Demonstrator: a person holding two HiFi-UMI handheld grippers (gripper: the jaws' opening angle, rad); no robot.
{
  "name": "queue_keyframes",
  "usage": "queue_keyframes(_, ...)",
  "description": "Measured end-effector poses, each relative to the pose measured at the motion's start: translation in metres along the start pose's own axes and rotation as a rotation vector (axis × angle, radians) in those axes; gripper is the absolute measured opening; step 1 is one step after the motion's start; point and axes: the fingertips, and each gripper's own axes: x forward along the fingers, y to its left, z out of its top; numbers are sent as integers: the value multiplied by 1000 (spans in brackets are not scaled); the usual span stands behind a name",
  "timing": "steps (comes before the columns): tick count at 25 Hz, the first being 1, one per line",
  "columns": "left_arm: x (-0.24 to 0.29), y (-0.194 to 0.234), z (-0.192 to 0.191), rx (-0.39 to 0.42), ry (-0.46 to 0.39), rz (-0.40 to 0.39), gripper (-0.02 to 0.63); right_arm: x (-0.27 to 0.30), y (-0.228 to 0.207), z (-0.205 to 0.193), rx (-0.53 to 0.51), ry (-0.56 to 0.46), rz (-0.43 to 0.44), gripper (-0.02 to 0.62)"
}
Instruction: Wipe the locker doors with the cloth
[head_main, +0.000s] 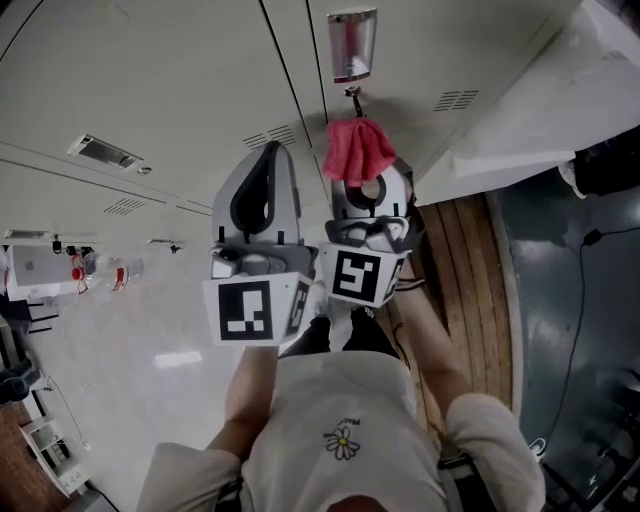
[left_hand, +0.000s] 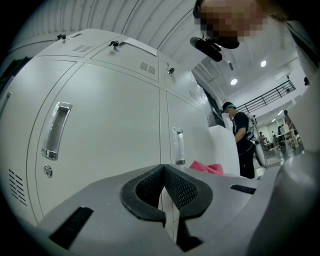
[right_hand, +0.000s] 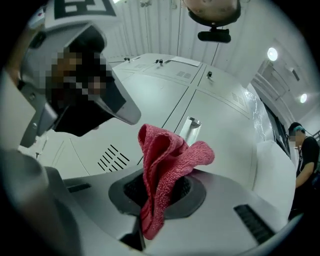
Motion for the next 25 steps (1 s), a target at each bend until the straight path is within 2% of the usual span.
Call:
queue_keyframes(13, -4, 9, -10, 10, 19, 31, 15, 27, 5, -16, -20, 4, -7, 32)
queue_keyframes(25, 12, -3, -23, 15, 45, 3, 15, 29, -38, -48, -46, 29, -63, 32)
